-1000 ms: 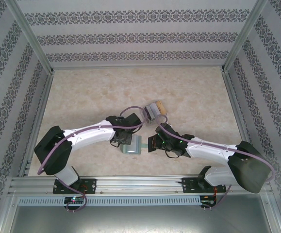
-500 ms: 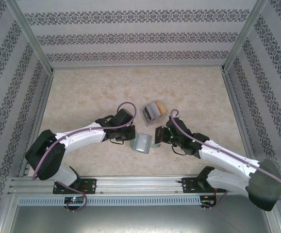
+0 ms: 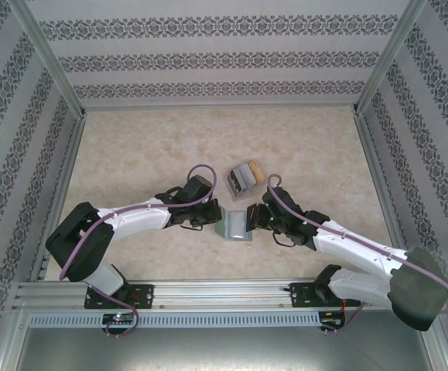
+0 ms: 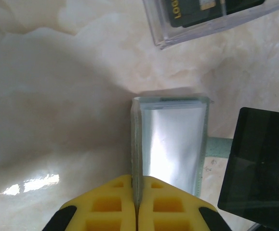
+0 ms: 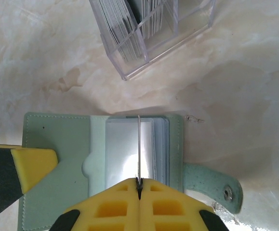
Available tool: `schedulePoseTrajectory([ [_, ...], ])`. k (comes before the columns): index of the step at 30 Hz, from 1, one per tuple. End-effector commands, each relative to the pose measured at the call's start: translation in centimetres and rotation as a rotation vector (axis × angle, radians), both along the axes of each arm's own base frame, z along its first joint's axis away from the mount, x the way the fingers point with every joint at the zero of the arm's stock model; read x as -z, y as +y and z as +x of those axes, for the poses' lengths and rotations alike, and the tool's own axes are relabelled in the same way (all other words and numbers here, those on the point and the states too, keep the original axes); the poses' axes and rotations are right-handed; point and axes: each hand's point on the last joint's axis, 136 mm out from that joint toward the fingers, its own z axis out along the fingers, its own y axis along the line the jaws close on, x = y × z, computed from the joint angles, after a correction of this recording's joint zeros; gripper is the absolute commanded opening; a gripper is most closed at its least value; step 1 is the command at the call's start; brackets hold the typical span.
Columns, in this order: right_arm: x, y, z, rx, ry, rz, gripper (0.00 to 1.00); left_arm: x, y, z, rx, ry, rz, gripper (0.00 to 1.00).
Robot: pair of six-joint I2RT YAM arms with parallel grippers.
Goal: Put the credit cards into the card holder
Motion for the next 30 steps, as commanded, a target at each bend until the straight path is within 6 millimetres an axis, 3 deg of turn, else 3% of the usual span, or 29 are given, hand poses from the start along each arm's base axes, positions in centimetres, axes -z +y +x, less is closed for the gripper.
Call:
schedulePoseTrajectory([
  [1, 0.7, -0.1, 0.2, 0.012, 0.012, 0.005, 0.00, 0.3, 0.2, 0.4, -0.030, 0.007, -0.015, 0.00],
  [12, 1.7, -0.8, 0.1, -0.001, 0.025, -0.047, 0.00, 0.5, 0.5, 0.4, -0.027, 0.007, 0.013, 0.00],
  [30, 3.1, 0.7, 0.0, -0.029, 0.074, -0.004, 0.00, 1.1, 0.6, 0.3, -0.024, 0.020, 0.023, 0.00],
])
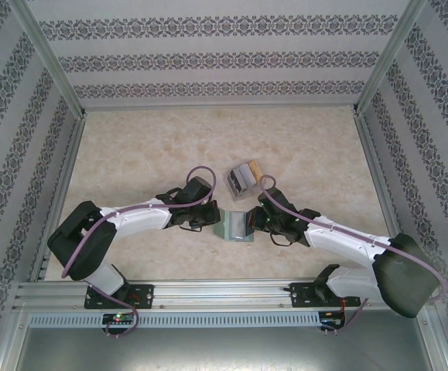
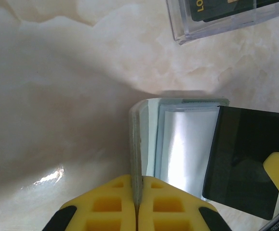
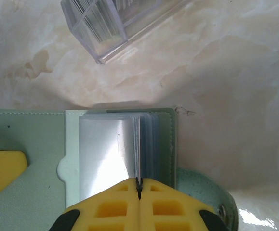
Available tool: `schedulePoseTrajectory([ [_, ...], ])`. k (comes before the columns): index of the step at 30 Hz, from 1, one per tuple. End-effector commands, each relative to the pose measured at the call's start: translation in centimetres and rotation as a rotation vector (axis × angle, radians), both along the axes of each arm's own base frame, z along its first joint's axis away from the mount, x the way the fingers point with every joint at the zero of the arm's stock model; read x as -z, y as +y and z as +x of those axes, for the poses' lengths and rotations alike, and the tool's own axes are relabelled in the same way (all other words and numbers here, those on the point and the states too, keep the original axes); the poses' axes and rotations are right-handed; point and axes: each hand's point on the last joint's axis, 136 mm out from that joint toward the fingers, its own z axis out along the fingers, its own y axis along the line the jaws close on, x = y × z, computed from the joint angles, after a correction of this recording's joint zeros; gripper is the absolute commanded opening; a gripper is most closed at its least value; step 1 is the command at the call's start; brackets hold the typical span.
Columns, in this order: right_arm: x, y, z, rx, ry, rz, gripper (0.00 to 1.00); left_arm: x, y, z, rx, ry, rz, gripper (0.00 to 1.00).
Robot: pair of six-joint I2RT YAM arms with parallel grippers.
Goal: Put the credit cards into the card holder
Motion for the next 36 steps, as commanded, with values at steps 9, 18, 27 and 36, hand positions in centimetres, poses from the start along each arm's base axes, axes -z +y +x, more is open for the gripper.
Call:
schedulePoseTrajectory([
  [9, -1.5, 2.3, 0.4, -0.031, -0.019, 0.131, 0.00, 0.6, 0.2, 0.4, -0.014, 0.005, 0.012, 0.00],
  [18, -2.5, 4.5, 0.9, -0.062, -0.032, 0.220, 0.00, 1.6, 0.8, 0.5, -0.045, 0.025, 0.004, 0.00],
  [27, -3.8, 6.9, 1.0, -0.101, -0.024, 0.320, 0.00, 3.2, 1.4, 0.5, -0.092, 0.067, -0.027, 0.00],
  [36, -5.9, 2.2, 0.8, -0.016, -0.151, 0.195, 0.00, 4.4, 1.9, 0.3, -0.108, 0.093, -0.020, 0.00],
])
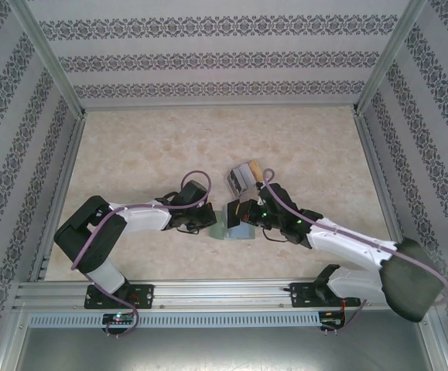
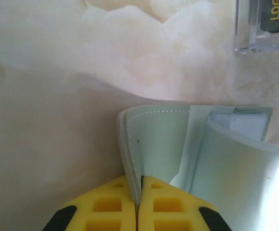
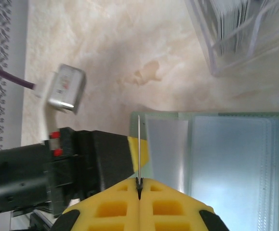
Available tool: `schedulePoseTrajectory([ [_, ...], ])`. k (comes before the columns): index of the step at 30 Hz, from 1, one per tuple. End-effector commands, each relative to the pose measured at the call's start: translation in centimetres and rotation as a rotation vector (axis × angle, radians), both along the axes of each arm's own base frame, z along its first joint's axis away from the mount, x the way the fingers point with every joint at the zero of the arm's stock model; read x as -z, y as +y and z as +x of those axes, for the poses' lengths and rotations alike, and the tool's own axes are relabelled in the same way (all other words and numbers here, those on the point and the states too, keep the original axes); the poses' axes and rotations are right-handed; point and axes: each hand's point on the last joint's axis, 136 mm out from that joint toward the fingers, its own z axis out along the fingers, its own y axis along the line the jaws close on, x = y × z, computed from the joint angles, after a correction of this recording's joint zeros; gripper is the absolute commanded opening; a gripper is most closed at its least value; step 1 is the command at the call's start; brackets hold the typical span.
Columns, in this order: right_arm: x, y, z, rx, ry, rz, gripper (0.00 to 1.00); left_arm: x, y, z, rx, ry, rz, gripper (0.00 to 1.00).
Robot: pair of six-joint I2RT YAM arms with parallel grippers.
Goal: Put the credit cards into the card holder
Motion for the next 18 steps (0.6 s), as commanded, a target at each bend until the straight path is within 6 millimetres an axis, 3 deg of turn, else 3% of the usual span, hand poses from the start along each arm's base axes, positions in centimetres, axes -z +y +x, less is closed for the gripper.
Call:
schedulePoseTrajectory([
  [1, 0.0, -3.1, 0.2, 0.080, -0.053, -0.106, 0.00, 1.2, 0.7, -0.1, -0.024, 0.026, 0.012, 0.00],
  [7, 2.3, -6.6, -0.7, 0.130, -0.003, -0.253, 0.00, 1.4, 0.6, -0.1, -0.024, 0.033, 0.011, 0.00],
  [13, 4.7, -5.9, -1.0, 0.092, 0.061, -0.285, 0.00, 1.4, 0.5, -0.1, -0.017, 0.036, 0.012, 0.00],
  [18, 5.5, -5.4, -0.7, 0.070, 0.067, -0.316, 0.00, 1.4, 0.4, -0.1, -0.009, 0.036, 0.014, 0.00],
])
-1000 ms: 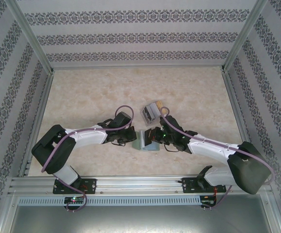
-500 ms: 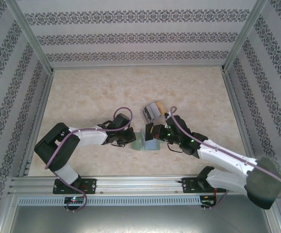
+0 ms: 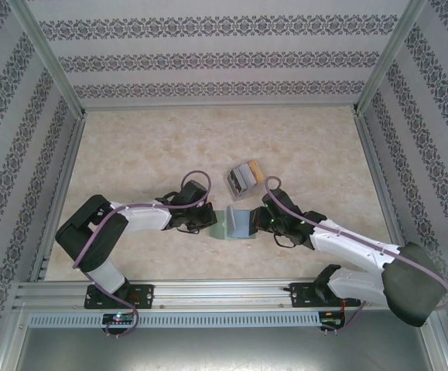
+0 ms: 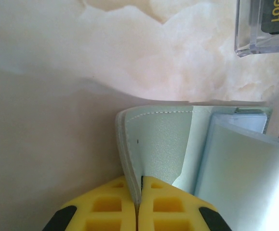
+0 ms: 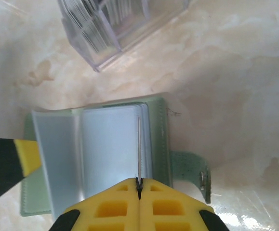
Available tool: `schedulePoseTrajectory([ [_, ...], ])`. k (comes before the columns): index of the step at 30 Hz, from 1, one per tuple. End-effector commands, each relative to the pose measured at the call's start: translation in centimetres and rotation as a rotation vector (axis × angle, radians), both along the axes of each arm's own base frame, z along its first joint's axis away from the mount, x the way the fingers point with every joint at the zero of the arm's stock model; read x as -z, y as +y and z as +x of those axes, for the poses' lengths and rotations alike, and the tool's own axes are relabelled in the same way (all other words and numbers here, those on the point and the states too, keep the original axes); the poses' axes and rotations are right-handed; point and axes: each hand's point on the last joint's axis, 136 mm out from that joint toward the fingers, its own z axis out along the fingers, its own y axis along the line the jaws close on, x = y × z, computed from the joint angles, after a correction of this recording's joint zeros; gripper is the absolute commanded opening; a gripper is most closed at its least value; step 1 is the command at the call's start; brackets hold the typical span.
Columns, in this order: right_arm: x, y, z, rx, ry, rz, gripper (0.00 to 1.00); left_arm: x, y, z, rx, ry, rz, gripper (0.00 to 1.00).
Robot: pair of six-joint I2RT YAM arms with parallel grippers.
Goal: Put the credit cards into the card holder
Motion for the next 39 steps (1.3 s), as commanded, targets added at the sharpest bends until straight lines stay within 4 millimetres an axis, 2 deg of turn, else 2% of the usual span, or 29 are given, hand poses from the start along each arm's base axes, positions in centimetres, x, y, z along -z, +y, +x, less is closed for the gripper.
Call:
schedulePoseTrajectory([
  [1, 0.3, 0.2, 0.3, -0.027, -0.011, -0.033, 0.00, 1.2, 0.6, -0.2, -0.009, 0.031, 0.030, 0.00],
  [7, 1.4, 0.9, 0.3, -0.050, 0.017, -0.045, 0.00, 1.2, 0.5, -0.1, -0.004, 0.033, 0.031, 0.00],
  [13, 0.2, 1.9, 0.7, -0.068, -0.008, -0.026, 0.00, 1.2, 0.4, -0.1, 0.005, 0.035, 0.032, 0.00],
  [21, -1.9, -0.6, 0.8, -0.011, -0.051, -0.135, 0.00, 1.1, 0.4, -0.1, 0.004, 0.035, 0.034, 0.00],
  [27, -2.9, -0.1, 1.1, -0.024, -0.085, -0.111, 0.00, 1.0, 0.3, -0.1, 0.007, 0.035, 0.031, 0.00],
  [32, -2.1, 0.8, 1.3, -0.032, -0.076, -0.075, 0.00, 0.9, 0.3, -0.1, 0.012, 0.032, 0.034, 0.00],
  [39, -0.8, 0.8, 1.6, -0.031, -0.045, -0.121, 0.00, 0.7, 0.2, 0.0, 0.017, 0.030, 0.035, 0.00],
])
